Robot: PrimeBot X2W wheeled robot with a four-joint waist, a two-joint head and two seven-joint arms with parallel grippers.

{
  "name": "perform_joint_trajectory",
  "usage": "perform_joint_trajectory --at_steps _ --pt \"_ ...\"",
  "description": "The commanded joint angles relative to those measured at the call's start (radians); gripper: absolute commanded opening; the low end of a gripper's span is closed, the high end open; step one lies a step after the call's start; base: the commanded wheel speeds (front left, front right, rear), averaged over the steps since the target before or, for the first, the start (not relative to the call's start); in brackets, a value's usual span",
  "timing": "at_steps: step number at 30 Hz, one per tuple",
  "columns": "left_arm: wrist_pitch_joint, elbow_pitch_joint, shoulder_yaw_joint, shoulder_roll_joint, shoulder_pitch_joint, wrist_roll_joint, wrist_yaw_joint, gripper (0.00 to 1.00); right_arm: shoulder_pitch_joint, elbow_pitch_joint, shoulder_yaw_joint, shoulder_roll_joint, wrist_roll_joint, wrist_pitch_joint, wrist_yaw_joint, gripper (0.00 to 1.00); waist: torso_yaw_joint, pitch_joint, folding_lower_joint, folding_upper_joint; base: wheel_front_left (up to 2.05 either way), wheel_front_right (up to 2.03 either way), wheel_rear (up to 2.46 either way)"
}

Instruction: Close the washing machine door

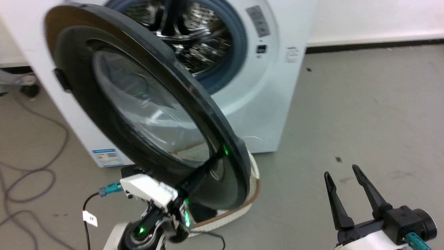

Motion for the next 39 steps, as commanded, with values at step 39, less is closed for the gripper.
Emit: perform_joint_trajectory --at_steps 39 --pt "-0.520 0.200 -0.428 0.259 -0.140 0.267 -0.153 0.00 0.016 -0.009 -0.029 0.002 0.018 -0.005 0.001 1.00 0.009 -0.036 0.0000 -0.0001 0.00 0.00 0.00"
